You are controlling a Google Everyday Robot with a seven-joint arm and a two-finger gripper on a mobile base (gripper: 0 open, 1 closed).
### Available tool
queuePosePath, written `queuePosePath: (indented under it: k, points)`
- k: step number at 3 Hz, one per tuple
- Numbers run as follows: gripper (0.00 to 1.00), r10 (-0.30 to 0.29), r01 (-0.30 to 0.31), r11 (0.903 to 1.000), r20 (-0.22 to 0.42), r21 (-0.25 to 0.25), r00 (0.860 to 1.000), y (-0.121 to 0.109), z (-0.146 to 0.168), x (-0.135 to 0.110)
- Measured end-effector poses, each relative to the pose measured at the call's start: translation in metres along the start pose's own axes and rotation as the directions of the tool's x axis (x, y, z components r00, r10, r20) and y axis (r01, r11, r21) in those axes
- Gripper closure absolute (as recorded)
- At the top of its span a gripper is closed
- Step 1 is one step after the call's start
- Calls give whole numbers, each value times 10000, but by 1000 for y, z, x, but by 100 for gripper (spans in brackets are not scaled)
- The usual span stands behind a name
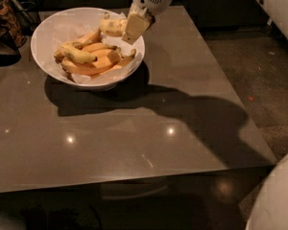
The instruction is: Pick banana from white bowl
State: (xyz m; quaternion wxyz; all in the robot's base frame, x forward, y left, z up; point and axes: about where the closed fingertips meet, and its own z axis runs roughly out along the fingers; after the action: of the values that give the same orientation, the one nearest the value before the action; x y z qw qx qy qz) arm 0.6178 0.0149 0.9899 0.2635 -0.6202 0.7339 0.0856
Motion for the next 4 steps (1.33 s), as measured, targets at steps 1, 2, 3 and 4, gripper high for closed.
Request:
queuePosePath:
  k: [1,2,3,4]
  points:
    - [100,390,-388,9991,93,-173,9992,14,-24,2]
    - [100,1434,-1429,9897,815,-115,9863,45,-60,8]
    - [100,2440,-2443,9696,1217,-131,9621,73,-75,26]
    - [100,3300,-3297,9438,1196,-233,9364,105,-82,46]
